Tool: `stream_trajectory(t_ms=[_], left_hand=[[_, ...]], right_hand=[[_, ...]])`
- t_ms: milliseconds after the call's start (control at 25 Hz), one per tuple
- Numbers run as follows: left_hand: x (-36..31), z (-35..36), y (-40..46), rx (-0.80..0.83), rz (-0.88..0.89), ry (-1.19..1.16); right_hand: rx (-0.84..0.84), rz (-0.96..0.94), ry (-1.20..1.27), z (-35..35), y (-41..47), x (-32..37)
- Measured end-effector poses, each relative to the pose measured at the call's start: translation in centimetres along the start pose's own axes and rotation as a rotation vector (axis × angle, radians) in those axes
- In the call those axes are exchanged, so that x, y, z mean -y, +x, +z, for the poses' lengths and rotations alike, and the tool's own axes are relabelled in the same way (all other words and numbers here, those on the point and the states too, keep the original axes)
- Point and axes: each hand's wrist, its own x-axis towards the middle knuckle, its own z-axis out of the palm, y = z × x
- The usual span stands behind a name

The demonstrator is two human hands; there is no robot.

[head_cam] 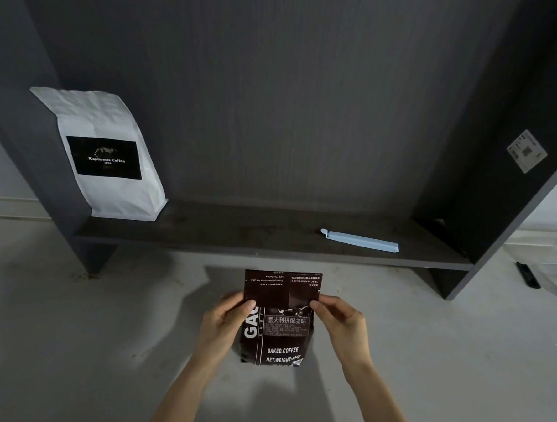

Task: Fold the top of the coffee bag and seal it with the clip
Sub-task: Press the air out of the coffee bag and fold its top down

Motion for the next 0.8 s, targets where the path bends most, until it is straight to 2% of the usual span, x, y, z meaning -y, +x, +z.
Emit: stream_trajectory(t_ms=[80,280,560,800], left_hand=[[0.3,-0.2,0.6,-0.056,0.018,0.074],[0.0,0.1,2.9,-0.075,0.014,0.205],[-0.2,1.4,6.1,-0.171,-0.121,0.127],[-0.1,1.9,6.6,-0.207,-0.158,0.194]], right_hand=[[-0.036,0.003,-0.047,0.1,0.2,0.2],[-0.062,0.022,-0.082,0.5,1.8,1.3],[-0.096,0.128,-0.083,2.0,5.2,1.3],[-0.138,0.173,-0.189,3.2,7.0,1.0]])
